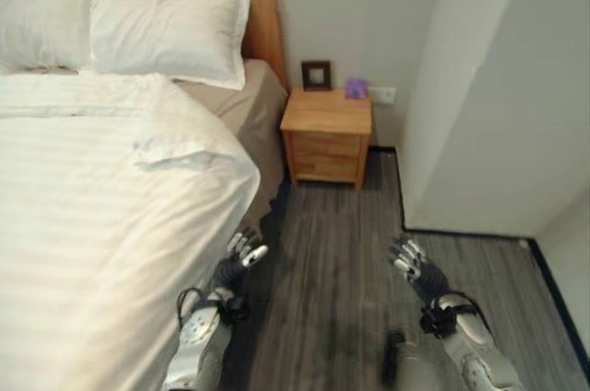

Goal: Making the bed.

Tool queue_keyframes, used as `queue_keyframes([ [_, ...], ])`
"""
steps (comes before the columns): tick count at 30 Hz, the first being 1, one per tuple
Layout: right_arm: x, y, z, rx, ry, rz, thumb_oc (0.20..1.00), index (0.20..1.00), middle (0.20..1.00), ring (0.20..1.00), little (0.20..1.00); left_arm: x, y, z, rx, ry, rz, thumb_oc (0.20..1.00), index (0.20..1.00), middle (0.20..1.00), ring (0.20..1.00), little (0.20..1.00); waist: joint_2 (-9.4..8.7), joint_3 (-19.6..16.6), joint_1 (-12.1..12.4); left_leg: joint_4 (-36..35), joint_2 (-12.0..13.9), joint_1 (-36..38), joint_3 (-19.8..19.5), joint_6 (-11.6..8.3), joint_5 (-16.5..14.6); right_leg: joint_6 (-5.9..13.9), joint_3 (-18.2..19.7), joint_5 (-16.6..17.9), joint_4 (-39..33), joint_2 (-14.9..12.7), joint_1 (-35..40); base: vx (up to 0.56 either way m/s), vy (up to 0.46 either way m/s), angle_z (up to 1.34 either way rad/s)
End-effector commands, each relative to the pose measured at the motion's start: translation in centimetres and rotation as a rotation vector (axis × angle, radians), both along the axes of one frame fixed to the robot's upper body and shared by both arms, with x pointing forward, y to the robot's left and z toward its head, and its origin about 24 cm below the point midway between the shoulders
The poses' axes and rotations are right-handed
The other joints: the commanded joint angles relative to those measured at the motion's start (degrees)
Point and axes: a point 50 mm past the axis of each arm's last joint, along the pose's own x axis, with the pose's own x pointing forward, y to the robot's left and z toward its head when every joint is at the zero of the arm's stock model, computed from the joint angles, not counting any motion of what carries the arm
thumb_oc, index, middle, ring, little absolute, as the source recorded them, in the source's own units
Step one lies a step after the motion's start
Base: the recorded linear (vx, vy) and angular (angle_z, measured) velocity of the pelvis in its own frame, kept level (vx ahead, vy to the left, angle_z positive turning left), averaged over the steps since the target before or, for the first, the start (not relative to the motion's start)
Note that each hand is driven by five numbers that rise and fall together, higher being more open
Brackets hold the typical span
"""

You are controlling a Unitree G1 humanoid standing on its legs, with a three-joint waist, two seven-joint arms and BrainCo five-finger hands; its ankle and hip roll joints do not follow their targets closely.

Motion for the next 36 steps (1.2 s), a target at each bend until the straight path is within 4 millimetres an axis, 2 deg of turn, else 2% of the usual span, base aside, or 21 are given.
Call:
queue_keyframes([
  [1,1.7,-1.0,2.8,0.036,-0.156,-0.012,1.000,1.000,1.000,1.000,1.000,2.5,-0.9,3.2,0.026,-0.181,-0.074,1.000,1.000,1.000,1.000,1.000,0.69,0.1,-1.6,3.9,-3.7,1.0,-3.0,-2.59,12.8,0.70,-1.3,19.2,-4.1,0.8,9.5,0.98,-0.357,1.96],
  [2,1.8,-1.1,2.9,0.042,-0.168,-0.002,1.000,1.000,1.000,1.000,1.000,2.0,-1.6,2.4,-0.039,-0.159,-0.080,1.000,1.000,1.000,1.000,1.000,0.94,0.3,-1.4,16.5,-2.2,-1.9,-1.7,-4.47,17.9,-1.34,-2.1,19.8,-0.6,0.9,10.8,0.70,-0.270,1.51],
  [3,1.8,-1.1,2.9,0.043,-0.168,-0.002,1.000,1.000,1.000,1.000,1.000,2.0,-1.6,2.5,-0.039,-0.159,-0.080,1.000,1.000,1.000,1.000,1.000,0.77,0.2,-1.5,16.5,-2.3,-2.1,-1.8,-4.46,18.0,-1.33,-2.1,19.8,-0.6,0.7,10.6,0.85,-0.508,0.68],
  [4,2.2,-1.5,3.9,0.033,-0.211,-0.001,1.000,1.000,1.000,1.000,1.000,1.7,-1.8,1.9,-0.115,-0.134,-0.064,1.000,1.000,1.000,1.000,1.000,0.06,1.8,-1.1,42.1,1.6,-14.4,2.3,-7.09,31.2,-6.18,-3.2,17.0,1.9,0.9,14.4,0.55,-0.490,0.12],
  [6,2.7,-2.0,4.3,0.068,-0.234,-0.038,1.000,1.000,1.000,1.000,1.000,1.6,-1.8,1.9,-0.204,-0.143,-0.049,1.000,1.000,1.000,1.000,1.000,-1.39,4.0,1.1,51.9,2.5,-24.9,4.9,-3.77,27.3,-8.97,-5.1,13.4,0.7,1.4,19.3,0.49,-0.437,0.35],
  [10,3.2,-2.3,5.8,0.013,-0.297,0.013,1.000,1.000,1.000,1.000,1.000,1.2,-1.1,1.6,-0.335,-0.158,-0.032,1.000,1.000,1.000,1.000,1.000,-2.05,4.1,4.1,43.5,4.6,-31.8,11.8,-4.94,25.5,-8.90,-8.2,10.6,-2.7,1.5,26.5,0.47,-0.227,0.29],
  [12,3.2,-2.8,6.8,0.007,-0.347,0.043,1.000,1.000,1.000,1.000,1.000,0.7,-0.6,1.1,-0.446,-0.175,0.008,1.000,1.000,1.000,1.000,1.000,-1.98,2.7,5.1,30.4,5.6,-31.0,19.8,-4.30,23.6,-8.15,-12.6,8.3,-3.6,1.3,29.7,0.67,-0.115,0.68],
  [13,3.3,-2.7,7.4,-0.056,-0.373,0.111,1.000,1.000,1.000,1.000,1.000,0.2,0.4,1.0,-0.462,-0.208,0.076,1.000,1.000,1.000,1.000,1.000,-0.92,1.3,6.5,16.5,1.0,-31.2,23.0,-3.37,23.2,-7.23,-14.8,6.5,-3.7,2.5,31.6,0.54,-0.032,0.29],
  [15,3.5,-2.6,7.7,-0.067,-0.385,0.130,1.000,1.000,1.000,1.000,1.000,0.0,0.9,1.1,-0.453,-0.219,0.117,1.000,1.000,1.000,1.000,1.000,-0.75,0.7,6.7,12.2,-0.6,-29.9,24.4,-3.79,22.6,-6.53,-15.5,4.9,-3.2,2.7,33.4,0.45,-0.010,0.70],
  [16,3.8,-2.5,7.9,-0.060,-0.399,0.131,1.000,1.000,1.000,1.000,1.000,-0.2,1.6,0.9,-0.430,-0.219,0.185,1.000,1.000,1.000,1.000,1.000,-0.23,0.0,6.9,9.0,-0.3,-28.6,29.2,-3.19,22.6,-5.95,-17.6,4.8,-1.4,2.7,33.9,0.61,0.130,1.04],
  [17,4.3,-0.9,7.7,-0.002,-0.386,0.179,1.000,1.000,1.000,1.000,1.000,0.1,2.0,1.6,-0.422,-0.258,0.185,1.000,1.000,1.000,1.000,1.000,0.38,-0.8,7.6,2.9,-5.0,-23.0,25.6,0.32,20.0,-3.77,-19.0,6.2,6.0,0.6,32.2,0.40,0.135,0.81],
  [18,4.3,-0.8,7.7,-0.002,-0.387,0.179,1.000,1.000,1.000,1.000,1.000,0.1,2.0,1.6,-0.422,-0.258,0.185,1.000,1.000,1.000,1.000,1.000,0.35,-0.7,7.5,2.8,-5.1,-22.9,25.5,0.34,20.1,-3.75,-19.0,6.1,6.1,0.5,32.3,0.57,0.347,0.76],
  [19,4.1,0.2,7.3,0.008,-0.381,0.215,1.000,1.000,1.000,1.000,1.000,0.2,2.4,2.2,-0.395,-0.287,0.224,1.000,1.000,1.000,1.000,1.000,1.14,-1.0,6.9,0.1,-8.3,-18.1,23.2,3.95,17.9,0.15,-19.3,15.8,25.1,-4.8,27.5,0.31,0.224,0.53],
  [20,4.1,0.2,7.3,0.007,-0.382,0.217,1.000,1.000,1.000,1.000,1.000,0.2,2.4,2.2,-0.394,-0.288,0.226,1.000,1.000,1.000,1.000,1.000,0.92,-0.9,6.7,-0.2,-8.8,-18.0,23.1,4.28,17.9,0.58,-19.0,15.5,26.1,-5.4,27.1,0.37,0.171,0.89],
  [22,3.8,1.6,6.6,0.043,-0.355,0.235,1.000,1.000,1.000,1.000,1.000,1.2,3.0,3.3,-0.360,-0.333,0.271,1.000,1.000,1.000,1.000,1.000,3.24,1.3,3.1,-2.8,-7.3,-13.5,17.5,5.07,18.8,-2.44,-10.4,14.6,33.6,-2.8,17.8,0.19,-0.109,1.45],
  [26,2.4,1.0,5.4,0.044,-0.287,0.245,1.000,1.000,1.000,1.000,1.000,1.3,2.7,3.3,-0.359,-0.326,0.245,1.000,1.000,1.000,1.000,1.000,3.20,1.4,0.7,-2.7,-7.2,-12.4,10.6,3.13,19.4,-4.10,-3.5,13.0,19.4,-0.5,16.0,0.24,-0.205,2.07],
  [27,1.8,-0.1,4.9,0.015,-0.263,0.218,1.000,1.000,1.000,1.000,1.000,1.4,2.2,3.0,-0.359,-0.311,0.215,1.000,1.000,1.000,1.000,1.000,1.90,1.1,-1.1,-2.4,-8.0,-12.3,6.5,2.37,18.5,-3.24,6.0,11.1,6.3,3.7,17.6,0.20,-0.126,2.13],
  [28,1.8,-0.1,4.9,0.014,-0.263,0.217,1.000,1.000,1.000,1.000,1.000,1.4,2.1,2.9,-0.359,-0.311,0.215,1.000,1.000,1.000,1.000,1.000,1.96,1.3,-1.1,-2.3,-8.0,-12.1,6.4,2.37,18.4,-3.24,5.9,11.2,6.0,3.7,18.0,0.37,-0.273,2.29],
  [29,1.2,-1.4,4.5,-0.052,-0.253,0.160,1.000,1.000,1.000,1.000,1.000,1.7,2.5,3.3,-0.302,-0.325,0.264,1.000,1.000,1.000,1.000,1.000,-0.17,1.3,-0.9,-2.8,-8.6,-11.6,2.1,1.87,18.1,-3.37,10.0,11.7,-1.2,5.9,20.5,0.27,-0.333,1.73],
  [30,1.3,-1.1,4.5,0.026,-0.249,0.155,1.000,1.000,1.000,1.000,1.000,1.0,1.7,2.8,-0.351,-0.308,0.202,1.000,1.000,1.000,1.000,1.000,-1.37,0.7,0.8,-3.0,-8.8,-12.7,-0.6,1.86,18.0,-3.32,7.9,12.6,-1.6,5.9,21.9,0.30,-0.388,1.57],
  [36,1.9,-1.5,5.2,-0.004,-0.272,0.165,1.000,1.000,1.000,1.000,1.000,-1.1,3.1,1.3,-0.266,-0.211,0.242,1.000,1.000,1.000,1.000,1.000,-1.02,-0.4,2.4,-3.7,-8.1,-13.2,-2.9,0.70,18.7,-4.91,6.4,12.2,-6.1,7.2,24.7,0.09,-0.115,0.50],
])
